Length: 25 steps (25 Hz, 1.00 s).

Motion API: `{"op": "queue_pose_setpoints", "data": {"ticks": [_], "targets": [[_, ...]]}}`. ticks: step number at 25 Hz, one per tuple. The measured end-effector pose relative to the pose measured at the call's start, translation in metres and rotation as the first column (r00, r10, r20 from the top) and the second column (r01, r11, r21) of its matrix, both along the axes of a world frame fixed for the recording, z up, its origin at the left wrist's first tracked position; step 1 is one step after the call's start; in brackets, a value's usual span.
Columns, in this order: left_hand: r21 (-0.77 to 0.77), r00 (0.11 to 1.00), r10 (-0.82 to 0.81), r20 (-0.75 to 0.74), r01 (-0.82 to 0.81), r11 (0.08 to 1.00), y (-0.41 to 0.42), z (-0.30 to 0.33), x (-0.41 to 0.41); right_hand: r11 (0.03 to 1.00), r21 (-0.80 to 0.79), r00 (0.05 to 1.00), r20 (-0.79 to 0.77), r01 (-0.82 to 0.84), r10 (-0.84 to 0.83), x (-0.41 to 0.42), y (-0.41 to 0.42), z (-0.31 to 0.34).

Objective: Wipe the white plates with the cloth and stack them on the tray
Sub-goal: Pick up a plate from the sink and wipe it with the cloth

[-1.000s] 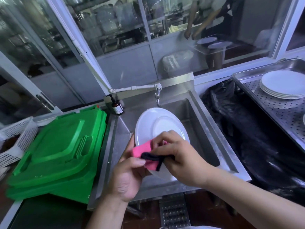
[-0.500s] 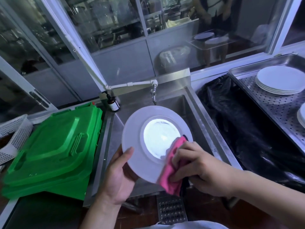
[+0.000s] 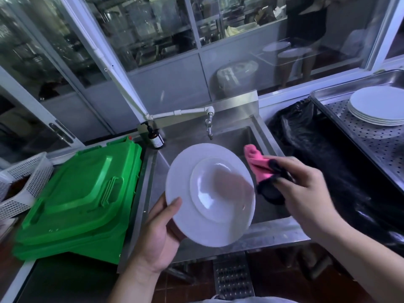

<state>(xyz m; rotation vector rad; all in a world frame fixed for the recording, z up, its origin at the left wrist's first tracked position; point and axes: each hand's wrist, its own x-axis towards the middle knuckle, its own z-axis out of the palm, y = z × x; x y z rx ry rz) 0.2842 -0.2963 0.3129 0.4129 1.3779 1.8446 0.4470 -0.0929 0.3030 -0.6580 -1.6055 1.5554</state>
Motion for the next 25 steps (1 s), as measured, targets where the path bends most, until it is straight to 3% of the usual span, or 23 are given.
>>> {"op": "queue_pose_setpoints", "data": {"ticks": [2,4,6,9,13,15,17,19,22,23,25], "targets": [[0.004,1.000,-0.015,-0.007,0.015,1.000,0.004,0.004,0.011,0.939,0.344,0.985,0.156,0.012,-0.069,-0.024,-0.014,0.005],[0.018,1.000,0.002,-0.026,-0.002,1.000,0.007,0.008,0.019,0.861,0.508,0.966,0.222,0.001,-0.132,-0.042,-0.034,-0.002],[0.020,0.998,0.030,-0.054,-0.029,0.999,0.005,0.011,0.022,0.887,0.461,0.983,0.168,-0.006,-0.081,-0.054,-0.047,-0.001],[0.033,0.995,0.054,-0.080,-0.052,0.998,-0.003,0.016,0.017,0.882,0.440,0.985,0.052,-0.168,0.162,-0.064,-0.047,0.006],[0.059,0.995,0.064,-0.078,-0.059,0.997,-0.016,0.019,0.004,0.676,0.555,0.859,0.154,-0.484,0.489,-0.049,-0.036,0.001],[0.047,0.994,0.087,-0.060,-0.084,0.995,-0.021,0.019,-0.001,0.603,0.513,0.777,0.245,-0.611,0.580,-0.034,-0.019,-0.003],[0.027,0.995,0.099,-0.013,-0.099,0.995,-0.019,0.017,-0.004,0.616,0.365,0.714,0.283,-0.698,0.641,-0.018,-0.002,-0.003],[0.009,0.993,0.112,0.027,-0.112,0.994,-0.017,0.011,-0.004,0.691,0.148,0.703,0.246,-0.707,0.667,-0.007,0.014,-0.004],[0.024,0.989,0.117,0.089,-0.119,0.993,-0.013,0.008,-0.003,0.859,-0.076,0.852,0.106,-0.507,0.512,0.003,0.036,0.000],[0.016,0.989,0.112,0.097,-0.114,0.993,-0.012,0.007,-0.002,0.888,-0.062,0.888,0.047,-0.455,0.458,0.003,0.039,0.005],[-0.015,0.990,0.101,0.099,-0.100,0.995,-0.007,0.003,0.001,0.901,0.176,0.916,0.003,-0.396,0.401,-0.004,0.030,0.018]]}}
